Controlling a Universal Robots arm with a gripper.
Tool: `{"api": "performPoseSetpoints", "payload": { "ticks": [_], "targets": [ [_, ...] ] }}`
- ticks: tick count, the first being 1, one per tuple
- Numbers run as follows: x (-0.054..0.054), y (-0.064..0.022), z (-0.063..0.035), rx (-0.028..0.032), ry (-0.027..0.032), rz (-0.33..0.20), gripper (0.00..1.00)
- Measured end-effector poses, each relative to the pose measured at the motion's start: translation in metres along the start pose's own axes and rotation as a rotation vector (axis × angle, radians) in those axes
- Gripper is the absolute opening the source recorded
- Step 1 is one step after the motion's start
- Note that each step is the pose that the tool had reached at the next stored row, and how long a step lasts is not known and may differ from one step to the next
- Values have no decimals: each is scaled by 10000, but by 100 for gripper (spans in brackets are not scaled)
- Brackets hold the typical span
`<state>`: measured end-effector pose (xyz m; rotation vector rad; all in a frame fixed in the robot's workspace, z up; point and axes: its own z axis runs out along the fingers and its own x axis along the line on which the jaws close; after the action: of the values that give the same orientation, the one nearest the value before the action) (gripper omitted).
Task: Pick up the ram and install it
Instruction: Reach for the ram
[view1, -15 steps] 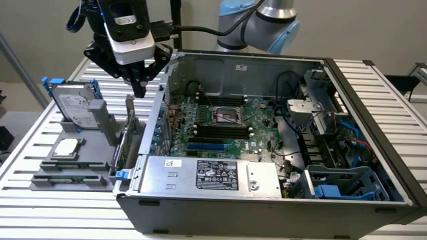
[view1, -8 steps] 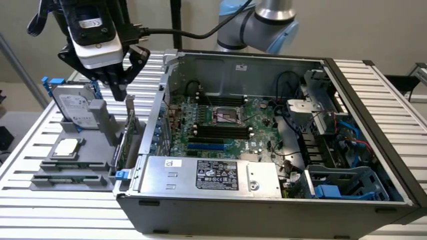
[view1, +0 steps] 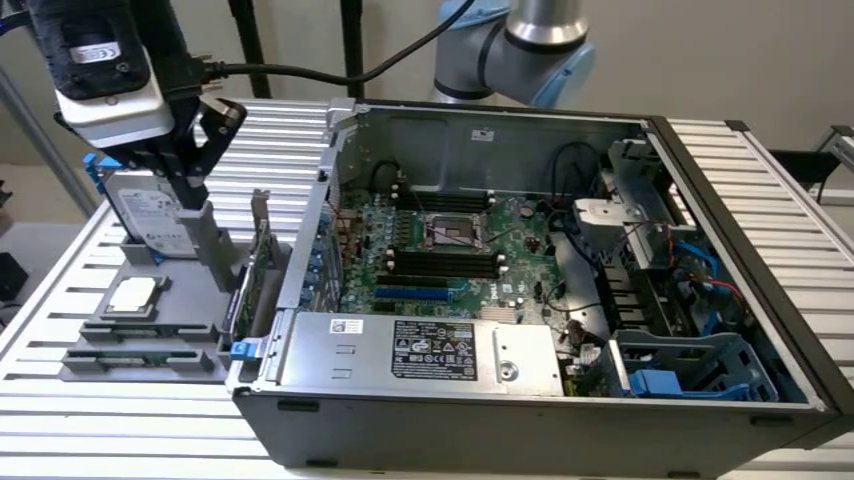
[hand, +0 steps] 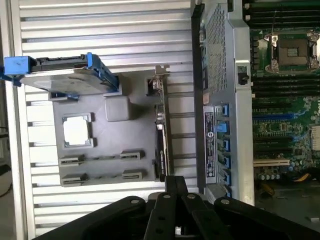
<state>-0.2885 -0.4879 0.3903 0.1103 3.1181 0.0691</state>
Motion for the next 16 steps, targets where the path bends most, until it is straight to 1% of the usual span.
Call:
{"api": "performPoseSetpoints", "payload": {
  "ticks": [10, 16],
  "targets": [
    [445, -158, -12, 5, -3, 1, 11],
    [714, -228, -13, 6, -4, 0, 11]
  ]
}}
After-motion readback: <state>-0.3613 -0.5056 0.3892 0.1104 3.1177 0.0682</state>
